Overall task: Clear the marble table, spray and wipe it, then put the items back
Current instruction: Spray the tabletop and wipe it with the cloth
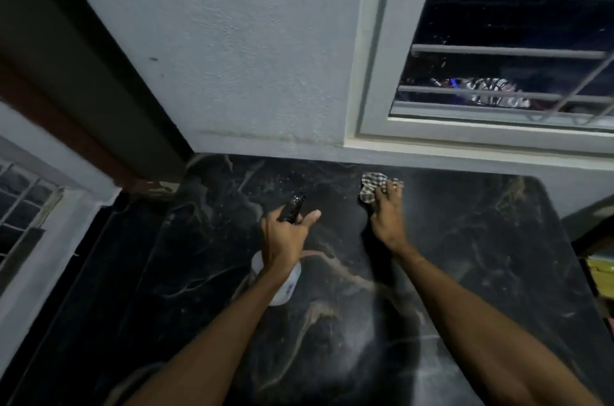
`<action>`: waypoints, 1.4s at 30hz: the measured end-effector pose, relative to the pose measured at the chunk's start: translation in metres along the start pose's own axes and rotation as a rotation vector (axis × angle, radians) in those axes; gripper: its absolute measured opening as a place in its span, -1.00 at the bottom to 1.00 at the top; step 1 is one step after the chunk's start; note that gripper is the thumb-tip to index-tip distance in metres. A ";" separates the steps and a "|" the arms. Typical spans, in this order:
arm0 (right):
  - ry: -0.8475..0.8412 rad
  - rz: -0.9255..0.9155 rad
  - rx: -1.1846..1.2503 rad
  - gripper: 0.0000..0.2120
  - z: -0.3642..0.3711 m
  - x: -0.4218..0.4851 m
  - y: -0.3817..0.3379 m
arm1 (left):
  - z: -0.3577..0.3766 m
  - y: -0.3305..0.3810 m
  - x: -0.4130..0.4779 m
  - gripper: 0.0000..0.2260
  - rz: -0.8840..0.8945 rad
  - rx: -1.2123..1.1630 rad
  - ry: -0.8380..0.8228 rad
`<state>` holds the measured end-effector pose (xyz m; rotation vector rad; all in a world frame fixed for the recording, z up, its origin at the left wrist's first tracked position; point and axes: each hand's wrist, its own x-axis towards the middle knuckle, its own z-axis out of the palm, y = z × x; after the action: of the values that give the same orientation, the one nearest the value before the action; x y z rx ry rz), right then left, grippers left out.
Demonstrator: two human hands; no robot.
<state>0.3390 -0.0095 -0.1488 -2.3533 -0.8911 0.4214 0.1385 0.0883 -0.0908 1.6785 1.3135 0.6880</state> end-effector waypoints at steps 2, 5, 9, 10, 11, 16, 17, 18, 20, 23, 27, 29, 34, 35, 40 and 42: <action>-0.068 -0.134 -0.035 -0.40 0.032 -0.014 -0.030 | -0.027 -0.009 0.009 -0.61 -0.027 0.055 0.000; -0.149 -0.282 -0.067 -0.40 0.052 -0.020 -0.052 | -0.056 -0.023 0.021 -0.58 -0.046 0.075 0.013; 0.008 0.023 -0.065 -0.37 0.060 0.000 -0.082 | -0.095 -0.040 0.042 -0.66 -0.047 0.040 0.012; 0.004 0.004 -0.075 -0.36 0.072 -0.005 -0.097 | -0.105 -0.042 0.045 -0.68 -0.050 0.028 0.001; -0.034 -0.082 -0.059 -0.36 0.087 -0.012 -0.110 | -0.113 -0.043 0.047 -0.72 -0.040 0.016 0.002; -0.166 -0.237 -0.005 -0.41 0.125 0.009 -0.149 | -0.144 -0.059 0.066 -0.73 -0.034 -0.022 0.104; -0.110 -0.122 -0.002 -0.38 0.131 0.014 -0.158 | -0.152 -0.063 0.070 -0.69 -0.071 -0.046 0.095; -0.068 -0.111 -0.023 -0.36 0.141 0.013 -0.169 | -0.158 -0.066 0.073 -0.69 -0.094 -0.080 0.086; -0.144 -0.400 -0.063 -0.38 0.163 -0.002 -0.192 | -0.172 -0.071 0.078 -0.76 -0.128 -0.163 0.073; -0.279 -0.540 -0.057 -0.37 0.181 0.010 -0.216 | -0.187 -0.077 0.089 -0.74 -0.194 -0.277 0.048; -0.197 -0.380 -0.060 -0.39 0.202 0.032 -0.259 | -0.204 -0.084 0.097 -0.68 -0.217 -0.391 0.008; -0.308 -0.622 -0.092 -0.44 0.216 0.032 -0.276 | -0.210 -0.090 0.100 -0.69 -0.189 -0.405 0.038; -0.275 -0.499 -0.089 -0.43 0.229 0.045 -0.305 | -0.219 -0.097 0.108 -0.72 -0.028 -0.337 0.092; -0.338 -0.586 -0.095 -0.45 0.232 0.035 -0.306 | -0.221 -0.099 0.109 -0.73 0.002 -0.308 0.100; -0.304 -0.508 -0.048 -0.50 0.219 0.044 -0.292 | -0.220 -0.105 0.117 -0.74 0.088 -0.197 0.144; -0.330 -0.558 -0.076 -0.45 0.214 0.024 -0.282 | -0.218 -0.104 0.114 -0.76 0.103 -0.162 0.144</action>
<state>0.1148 0.2653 -0.1432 -2.0054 -1.6807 0.5515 -0.0596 0.2681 -0.0905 1.5976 1.2405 0.9663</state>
